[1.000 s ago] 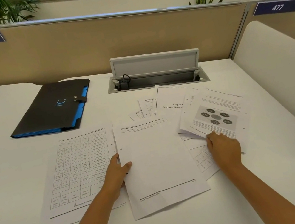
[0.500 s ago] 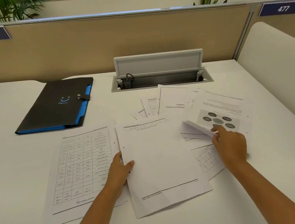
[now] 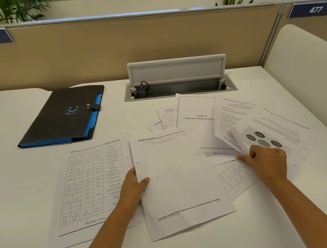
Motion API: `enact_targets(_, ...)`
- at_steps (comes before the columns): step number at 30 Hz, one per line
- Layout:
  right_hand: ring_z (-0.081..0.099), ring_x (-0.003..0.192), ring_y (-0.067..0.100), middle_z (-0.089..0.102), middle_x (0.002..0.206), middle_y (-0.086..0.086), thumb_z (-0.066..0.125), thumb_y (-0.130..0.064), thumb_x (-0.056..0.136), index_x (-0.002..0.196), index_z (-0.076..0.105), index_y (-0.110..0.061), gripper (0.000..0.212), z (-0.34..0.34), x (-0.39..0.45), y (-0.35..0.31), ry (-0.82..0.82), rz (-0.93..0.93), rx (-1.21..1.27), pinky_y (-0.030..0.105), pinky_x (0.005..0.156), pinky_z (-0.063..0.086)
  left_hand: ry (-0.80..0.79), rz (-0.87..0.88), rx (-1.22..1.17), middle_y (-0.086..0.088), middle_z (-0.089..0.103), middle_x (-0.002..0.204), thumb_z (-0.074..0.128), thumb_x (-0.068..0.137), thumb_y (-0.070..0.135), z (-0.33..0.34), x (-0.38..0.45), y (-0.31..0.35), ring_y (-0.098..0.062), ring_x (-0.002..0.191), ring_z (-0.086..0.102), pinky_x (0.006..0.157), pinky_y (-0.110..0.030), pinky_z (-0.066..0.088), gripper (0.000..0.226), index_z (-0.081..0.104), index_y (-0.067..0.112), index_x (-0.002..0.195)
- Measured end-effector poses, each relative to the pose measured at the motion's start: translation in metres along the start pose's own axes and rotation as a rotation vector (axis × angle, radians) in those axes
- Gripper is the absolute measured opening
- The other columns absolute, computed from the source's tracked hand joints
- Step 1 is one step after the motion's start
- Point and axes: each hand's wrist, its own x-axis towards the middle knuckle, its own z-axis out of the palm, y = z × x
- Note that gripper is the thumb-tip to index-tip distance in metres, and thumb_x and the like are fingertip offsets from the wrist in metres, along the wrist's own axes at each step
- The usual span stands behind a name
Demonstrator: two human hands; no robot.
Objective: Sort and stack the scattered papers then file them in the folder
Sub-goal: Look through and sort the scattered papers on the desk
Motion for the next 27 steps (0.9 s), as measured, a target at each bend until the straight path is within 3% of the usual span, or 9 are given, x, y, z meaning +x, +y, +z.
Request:
enact_targets(4, 0.049, 0.044, 0.017, 0.052, 0.047, -0.005, 0.065, -0.051, 0.07, 0.056, 0.05, -0.02, 0.037, -0.009, -0.004, -0.004, 0.048, -0.032, 0.256, 0.044, 0.073, 0.051, -0.009, -0.007, 0.014, -0.005, 0.055, 0.123, 0.057, 0.088, 0.013, 0.0, 0.001, 0.001, -0.01, 0.079, 0.055, 0.055, -0.021, 0.048, 0.049, 0.038, 0.019, 0.132)
enact_targets(8, 0.06, 0.064, 0.021, 0.064, 0.067, -0.001, 0.068, -0.037, 0.077, 0.076, 0.063, -0.015, 0.023, -0.015, 0.002, -0.012, 0.105, 0.035, 0.412, 0.049, 0.075, 0.053, -0.011, -0.007, 0.031, -0.003, 0.055, 0.119, 0.057, 0.088, 0.015, 0.0, 0.001, 0.001, -0.007, 0.077, 0.055, 0.052, -0.019, 0.047, 0.048, 0.038, 0.019, 0.132)
enact_targets(11, 0.061, 0.073, 0.018, 0.067, 0.077, -0.003, 0.066, -0.028, 0.082, 0.088, 0.067, -0.018, 0.012, -0.016, 0.001, -0.026, 0.084, -0.084, 0.47, 0.044, 0.077, 0.053, -0.003, -0.005, 0.024, -0.003, 0.054, 0.119, 0.057, 0.088, 0.015, 0.0, 0.001, 0.001, -0.009, 0.079, 0.056, 0.054, -0.021, 0.047, 0.048, 0.039, 0.019, 0.132)
enact_targets(14, 0.058, 0.07, 0.003, 0.069, 0.076, -0.006, 0.068, -0.025, 0.08, 0.083, 0.069, -0.023, 0.003, -0.016, -0.011, -0.054, -0.062, -0.271, 0.47, 0.022, 0.071, 0.046, 0.0, 0.004, 0.015, -0.005, 0.054, 0.125, 0.058, 0.088, 0.015, 0.001, 0.0, 0.002, -0.017, 0.089, 0.058, 0.064, -0.026, 0.05, 0.048, 0.039, 0.018, 0.131)
enact_targets(18, 0.061, 0.068, 0.004, 0.072, 0.076, -0.009, 0.068, -0.027, 0.079, 0.079, 0.07, -0.023, 0.004, -0.007, -0.044, -0.101, -0.357, -0.625, 0.359, 0.025, 0.075, 0.043, 0.027, 0.03, 0.058, -0.007, 0.05, 0.134, 0.058, 0.088, 0.017, 0.002, 0.001, 0.001, -0.027, 0.108, 0.055, 0.085, -0.039, 0.051, 0.049, 0.038, 0.016, 0.132)
enact_targets(21, 0.061, 0.075, 0.009, 0.071, 0.081, -0.007, 0.062, -0.031, 0.081, 0.084, 0.068, -0.025, 0.009, 0.004, -0.065, -0.125, -0.439, -0.791, 0.29, 0.029, 0.087, 0.039, 0.055, 0.006, 0.073, -0.007, 0.049, 0.136, 0.053, 0.09, 0.024, 0.003, 0.002, 0.003, -0.029, 0.112, 0.054, 0.093, -0.046, 0.049, 0.047, 0.038, 0.016, 0.134)
enact_targets(24, 0.058, 0.078, 0.009, 0.07, 0.084, -0.007, 0.059, -0.034, 0.082, 0.086, 0.066, -0.026, 0.011, 0.008, -0.077, -0.134, -0.499, -0.86, 0.285, 0.027, 0.089, 0.037, 0.055, -0.021, 0.016, -0.008, 0.051, 0.132, 0.054, 0.089, 0.03, 0.004, 0.001, 0.005, -0.029, 0.108, 0.057, 0.089, -0.049, 0.051, 0.048, 0.037, 0.019, 0.133)
enact_targets(27, 0.055, 0.077, 0.001, 0.069, 0.084, -0.008, 0.062, -0.04, 0.08, 0.087, 0.067, -0.028, 0.014, 0.003, -0.079, -0.133, -0.618, -0.926, 0.332, 0.018, 0.079, 0.038, 0.046, -0.017, 0.017, -0.009, 0.049, 0.134, 0.059, 0.087, 0.023, 0.003, 0.002, 0.005, -0.03, 0.109, 0.056, 0.086, -0.046, 0.052, 0.052, 0.035, 0.018, 0.134)
